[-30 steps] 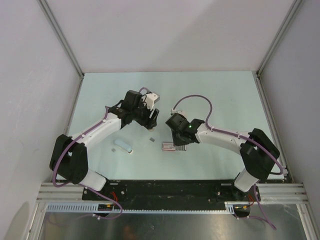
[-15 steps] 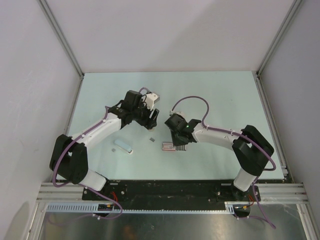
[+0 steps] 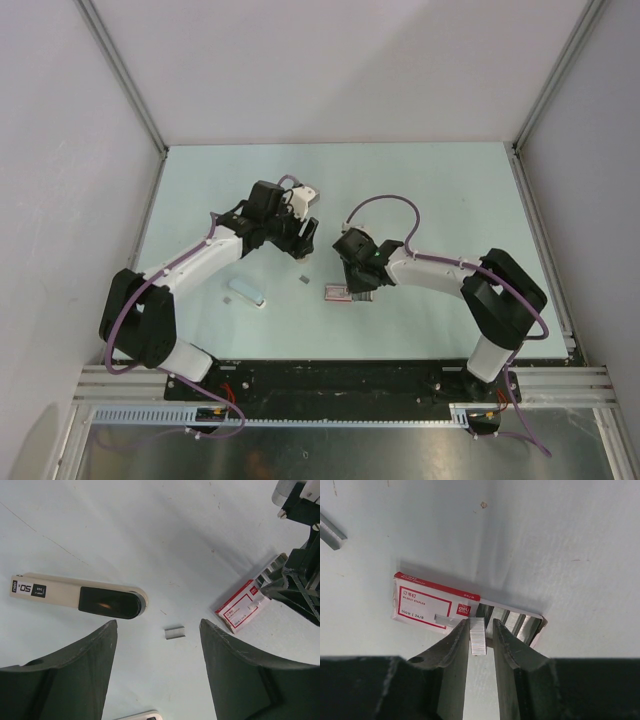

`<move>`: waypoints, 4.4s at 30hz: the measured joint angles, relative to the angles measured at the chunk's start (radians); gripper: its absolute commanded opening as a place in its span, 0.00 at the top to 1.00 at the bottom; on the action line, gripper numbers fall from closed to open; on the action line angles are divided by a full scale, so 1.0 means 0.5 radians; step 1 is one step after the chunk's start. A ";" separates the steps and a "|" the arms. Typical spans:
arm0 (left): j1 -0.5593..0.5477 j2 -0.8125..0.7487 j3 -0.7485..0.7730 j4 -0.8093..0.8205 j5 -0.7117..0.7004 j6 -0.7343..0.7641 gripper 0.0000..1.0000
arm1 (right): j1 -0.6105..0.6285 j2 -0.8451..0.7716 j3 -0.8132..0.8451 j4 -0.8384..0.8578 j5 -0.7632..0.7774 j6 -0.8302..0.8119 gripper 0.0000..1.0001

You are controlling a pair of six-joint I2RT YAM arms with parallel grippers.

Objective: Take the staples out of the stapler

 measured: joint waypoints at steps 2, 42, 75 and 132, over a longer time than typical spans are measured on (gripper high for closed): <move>0.000 0.000 0.000 0.000 -0.001 0.001 0.28 | -0.002 0.000 -0.010 0.016 -0.010 0.000 0.71; 0.000 0.000 -0.011 0.000 -0.002 0.000 0.28 | -0.179 -0.285 -0.048 -0.021 0.086 -0.098 0.96; 0.000 -0.002 -0.012 0.000 -0.008 0.000 0.28 | -0.066 0.633 0.361 -0.459 1.508 -0.325 0.75; 0.000 -0.060 -0.034 -0.005 -0.061 0.004 0.29 | -1.058 -0.540 -0.517 0.266 -0.442 -0.234 0.73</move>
